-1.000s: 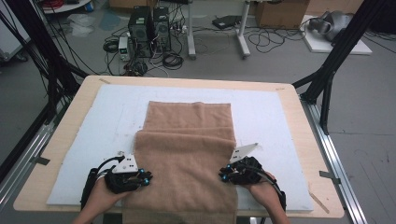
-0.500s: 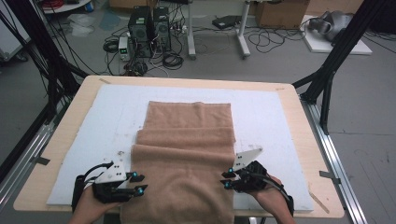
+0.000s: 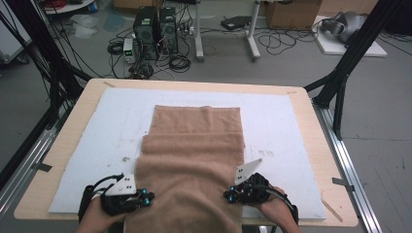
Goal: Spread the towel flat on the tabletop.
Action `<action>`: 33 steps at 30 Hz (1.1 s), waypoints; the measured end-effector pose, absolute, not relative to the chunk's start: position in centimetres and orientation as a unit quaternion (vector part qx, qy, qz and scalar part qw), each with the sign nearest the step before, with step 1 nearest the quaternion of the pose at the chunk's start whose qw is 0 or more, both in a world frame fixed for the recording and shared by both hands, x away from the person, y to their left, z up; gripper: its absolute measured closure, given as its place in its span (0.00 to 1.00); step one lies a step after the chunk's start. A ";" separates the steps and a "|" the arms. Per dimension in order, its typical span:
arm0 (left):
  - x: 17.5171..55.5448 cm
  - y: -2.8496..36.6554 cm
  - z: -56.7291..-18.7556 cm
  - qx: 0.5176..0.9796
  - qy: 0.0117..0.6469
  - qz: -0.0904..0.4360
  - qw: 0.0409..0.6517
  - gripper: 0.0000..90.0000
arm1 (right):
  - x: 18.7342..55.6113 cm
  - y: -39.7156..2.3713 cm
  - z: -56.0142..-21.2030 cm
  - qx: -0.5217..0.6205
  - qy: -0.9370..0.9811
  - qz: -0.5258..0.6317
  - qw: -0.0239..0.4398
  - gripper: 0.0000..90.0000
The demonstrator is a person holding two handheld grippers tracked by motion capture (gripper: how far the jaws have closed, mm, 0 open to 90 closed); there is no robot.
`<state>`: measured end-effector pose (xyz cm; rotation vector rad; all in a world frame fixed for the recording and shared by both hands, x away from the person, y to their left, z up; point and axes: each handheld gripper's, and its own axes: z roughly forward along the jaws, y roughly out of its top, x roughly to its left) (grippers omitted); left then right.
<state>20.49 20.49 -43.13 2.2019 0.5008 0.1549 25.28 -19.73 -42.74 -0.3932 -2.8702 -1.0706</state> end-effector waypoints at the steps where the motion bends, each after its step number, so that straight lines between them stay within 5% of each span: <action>1: 19.8 20.7 -42.7 0.875 0.197 0.059 0.438 0.94 | 24.6 -19.9 -42.2 -0.120 -0.924 -0.362 0.025 0.95; 4: 19.4 20.8 -42.0 0.875 0.199 0.072 0.436 0.75 | 23.9 -20.7 -41.0 -0.124 -0.910 -0.396 0.014 0.86; 11: 23.4 20.3 -43.3 0.873 0.244 0.096 0.411 0.68 | 26.7 -20.4 -42.7 -0.167 -0.923 -0.346 -0.011 0.77; 16: 23.3 20.1 -44.5 0.876 0.235 0.088 0.413 0.94 | 26.7 -20.6 -43.7 -0.176 -0.916 -0.361 -0.003 0.94; 24: 19.4 21.1 -43.4 0.875 0.196 0.078 0.435 0.96 | 24.5 -20.7 -42.9 -0.124 -0.920 -0.369 0.043 0.94; 28: 18.9 21.4 -42.9 0.877 0.207 0.091 0.425 0.71 | 23.7 -21.7 -41.7 -0.133 -0.913 -0.384 0.027 0.76; 33: 21.9 21.0 -43.3 0.865 0.238 0.100 0.430 0.67 | 26.1 -22.1 -41.9 -0.180 -0.911 -0.370 -0.011 0.73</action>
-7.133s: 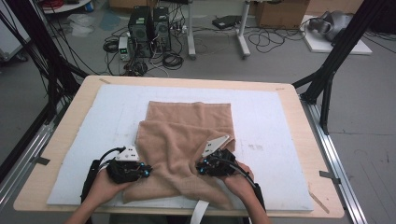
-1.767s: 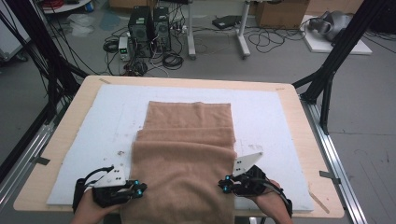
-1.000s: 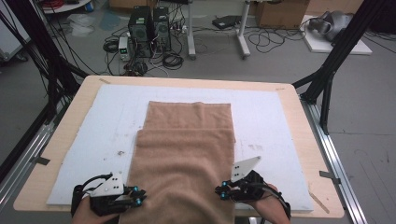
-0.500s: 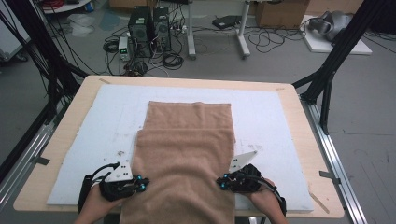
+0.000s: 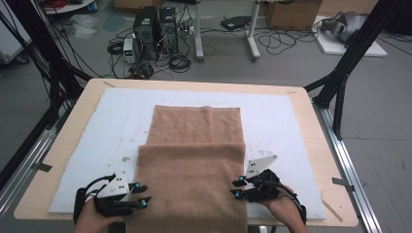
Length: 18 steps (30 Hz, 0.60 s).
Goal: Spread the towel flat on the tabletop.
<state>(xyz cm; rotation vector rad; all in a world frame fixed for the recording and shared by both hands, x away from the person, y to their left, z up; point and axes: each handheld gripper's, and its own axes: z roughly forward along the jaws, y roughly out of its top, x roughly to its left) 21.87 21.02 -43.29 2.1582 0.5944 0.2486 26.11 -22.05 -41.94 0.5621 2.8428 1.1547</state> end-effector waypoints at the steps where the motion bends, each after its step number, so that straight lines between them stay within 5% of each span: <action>1: 22.4 20.7 -43.5 0.866 0.242 0.096 0.427 0.67 | 26.4 -21.9 -42.2 0.183 0.913 0.364 0.015 0.74; 3: 23.1 20.2 -43.9 0.875 0.242 0.092 0.409 0.70 | 26.9 -21.4 -42.8 0.183 0.918 0.351 0.013 0.77; 7: 22.7 20.2 -44.4 0.876 0.233 0.089 0.413 0.94 | 26.9 -20.9 -43.6 0.175 0.919 0.353 0.010 0.93; 9: 22.0 20.4 -44.3 0.880 0.220 0.075 0.415 0.96 | 26.5 -21.0 -43.6 0.168 0.920 0.355 -0.005 0.96; 12: 20.1 20.7 -43.8 0.880 0.191 0.066 0.430 0.96 | 24.9 -20.8 -42.8 0.123 0.926 0.355 -0.029 0.94; 15: 20.2 20.8 -43.6 0.878 0.205 0.079 0.425 0.79 | 24.4 -21.5 -41.5 0.136 0.916 0.378 0.000 0.86; 18: 21.6 20.8 -43.6 0.873 0.221 0.093 0.424 0.73 | 25.6 -21.9 -41.6 0.168 0.915 0.365 0.019 0.80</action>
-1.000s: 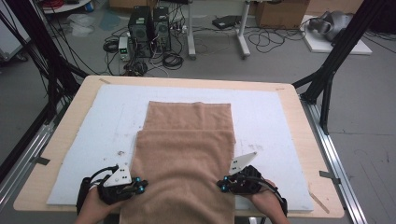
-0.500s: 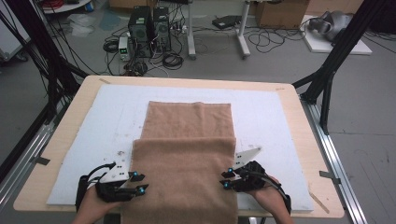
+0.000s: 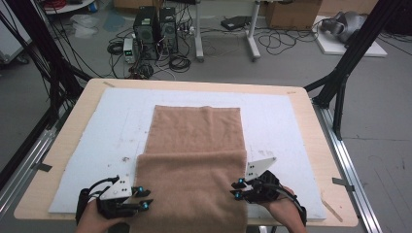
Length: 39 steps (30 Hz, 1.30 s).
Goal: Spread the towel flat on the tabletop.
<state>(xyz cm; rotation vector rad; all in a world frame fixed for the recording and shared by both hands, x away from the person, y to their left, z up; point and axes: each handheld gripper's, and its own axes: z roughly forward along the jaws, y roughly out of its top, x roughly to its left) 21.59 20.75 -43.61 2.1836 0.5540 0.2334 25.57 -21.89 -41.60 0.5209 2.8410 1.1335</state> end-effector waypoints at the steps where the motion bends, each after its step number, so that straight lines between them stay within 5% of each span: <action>1: 22.1 20.7 -43.8 0.872 0.226 0.092 0.424 0.72 | 26.0 -21.9 -41.9 0.172 0.915 0.365 0.018 0.79; 5: 22.5 20.5 -44.6 0.875 0.227 0.087 0.418 0.84 | 26.6 -21.3 -43.3 0.171 0.924 0.342 0.009 0.81; 7: 22.3 20.7 -44.7 0.874 0.225 0.086 0.423 0.94 | 26.4 -21.4 -43.6 0.173 0.918 0.356 0.007 0.94; 12: 20.1 21.1 -44.1 0.874 0.202 0.064 0.437 0.96 | 25.0 -21.5 -43.0 0.136 0.922 0.361 -0.028 0.97; 14: 19.1 21.4 -43.6 0.869 0.196 0.062 0.449 0.93 | 23.9 -21.8 -42.1 0.126 0.919 0.373 -0.016 0.96; 16: 19.2 21.4 -43.1 0.866 0.208 0.069 0.450 0.75 | 23.7 -22.4 -41.6 0.136 0.915 0.380 -0.004 0.87; 20: 20.6 21.2 -43.4 0.866 0.222 0.090 0.439 0.69 | 24.8 -22.4 -42.2 0.158 0.916 0.369 -0.006 0.82; 26: 20.6 21.4 -45.0 0.866 0.234 0.083 0.435 0.94 | 25.1 -22.3 -43.7 0.158 0.919 0.360 -0.025 0.92; 30: 19.8 21.4 -44.8 0.869 0.227 0.075 0.433 0.95 | 24.8 -22.8 -43.7 0.152 0.920 0.359 -0.040 0.95; 32: 19.5 21.4 -44.6 0.867 0.227 0.073 0.437 0.94 | 24.7 -22.9 -43.4 0.151 0.919 0.361 -0.041 0.93; 39: 21.1 22.2 -42.5 0.845 0.259 0.108 0.454 0.62 | 25.8 -23.9 -41.9 0.191 0.896 0.401 -0.010 0.73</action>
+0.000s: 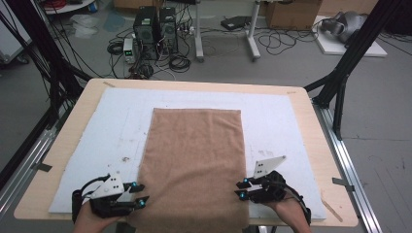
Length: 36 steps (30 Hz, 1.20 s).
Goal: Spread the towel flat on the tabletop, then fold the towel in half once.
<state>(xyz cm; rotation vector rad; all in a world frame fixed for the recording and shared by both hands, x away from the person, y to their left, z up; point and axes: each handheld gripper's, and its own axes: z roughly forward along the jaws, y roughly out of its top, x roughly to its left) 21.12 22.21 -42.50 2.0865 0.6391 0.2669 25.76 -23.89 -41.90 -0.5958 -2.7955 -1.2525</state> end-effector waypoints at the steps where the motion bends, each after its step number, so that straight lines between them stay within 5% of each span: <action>1: 21.5 22.3 -42.1 0.842 0.264 0.113 0.456 0.60 | 26.0 -24.0 -41.7 -0.197 -0.892 -0.406 0.003 0.67; 12: 24.6 22.5 -39.3 0.820 0.290 0.156 0.468 0.41 | 29.5 -24.0 -38.8 -0.236 -0.871 -0.429 -0.035 0.38; 24: 26.1 22.4 -38.3 0.818 0.296 0.155 0.469 0.30 | 31.0 -22.6 -37.4 -0.229 -0.868 -0.438 -0.049 0.32; 36: 27.4 22.8 -38.5 0.812 0.315 0.160 0.465 0.30 | 31.5 -22.9 -38.7 -0.247 -0.872 -0.420 -0.048 0.31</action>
